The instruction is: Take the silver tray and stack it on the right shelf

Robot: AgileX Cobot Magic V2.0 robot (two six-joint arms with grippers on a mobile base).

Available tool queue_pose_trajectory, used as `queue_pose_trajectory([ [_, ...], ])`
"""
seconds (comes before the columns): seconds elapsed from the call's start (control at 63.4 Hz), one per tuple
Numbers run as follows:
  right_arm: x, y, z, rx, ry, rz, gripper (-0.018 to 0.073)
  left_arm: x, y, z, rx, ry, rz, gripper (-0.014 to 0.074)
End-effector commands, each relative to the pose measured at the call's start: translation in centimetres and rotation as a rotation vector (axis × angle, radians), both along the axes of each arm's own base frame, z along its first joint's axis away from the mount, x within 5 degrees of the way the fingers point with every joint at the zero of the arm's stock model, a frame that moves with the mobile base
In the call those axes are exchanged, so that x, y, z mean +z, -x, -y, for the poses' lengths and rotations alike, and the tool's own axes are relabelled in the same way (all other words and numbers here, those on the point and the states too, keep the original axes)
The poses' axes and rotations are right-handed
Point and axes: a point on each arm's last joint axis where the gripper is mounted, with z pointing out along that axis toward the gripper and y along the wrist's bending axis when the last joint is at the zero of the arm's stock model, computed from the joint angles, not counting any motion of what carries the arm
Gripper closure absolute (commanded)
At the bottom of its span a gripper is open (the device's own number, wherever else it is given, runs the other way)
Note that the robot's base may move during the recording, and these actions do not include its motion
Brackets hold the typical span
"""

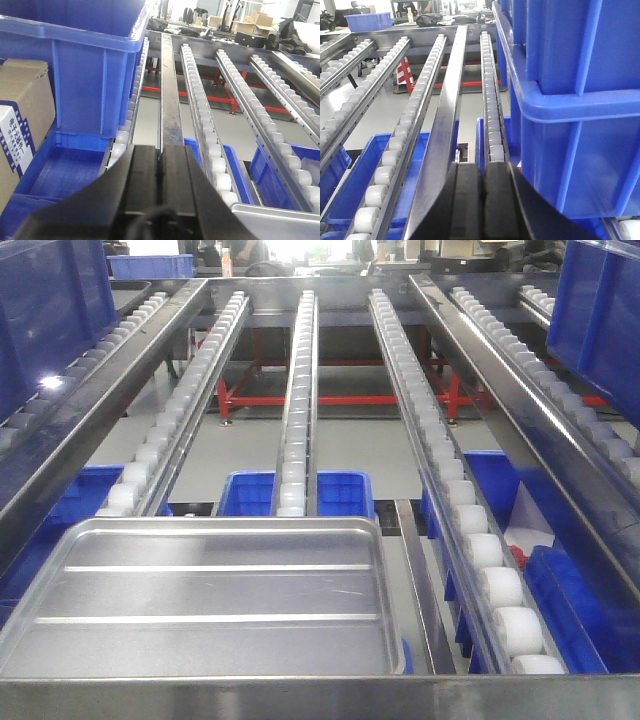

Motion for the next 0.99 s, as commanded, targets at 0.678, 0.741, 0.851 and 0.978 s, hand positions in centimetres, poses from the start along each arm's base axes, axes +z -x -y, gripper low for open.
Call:
queue_pose_trajectory([
  [0.678, 1.5, 0.3, 0.1, -0.012, 0.018, 0.122, 0.0502, 0.3, 0.1, -0.1, 0.007, 0.013, 0.086, 0.0697],
  [0.741, 1.5, 0.3, 0.1, -0.012, 0.019, 0.123, 0.0502, 0.3, 0.1, -0.1, 0.007, 0.013, 0.087, 0.0697],
  [0.851, 1.8, 0.4, 0.1, -0.016, 0.020, 0.160, 0.0502, 0.3, 0.1, -0.1, 0.007, 0.013, 0.089, 0.0697],
  [0.978, 2.5, 0.5, 0.1, -0.022, 0.022, 0.232, 0.0502, 1.4, 0.3, -0.2, 0.013, 0.064, 0.182, 0.0697],
])
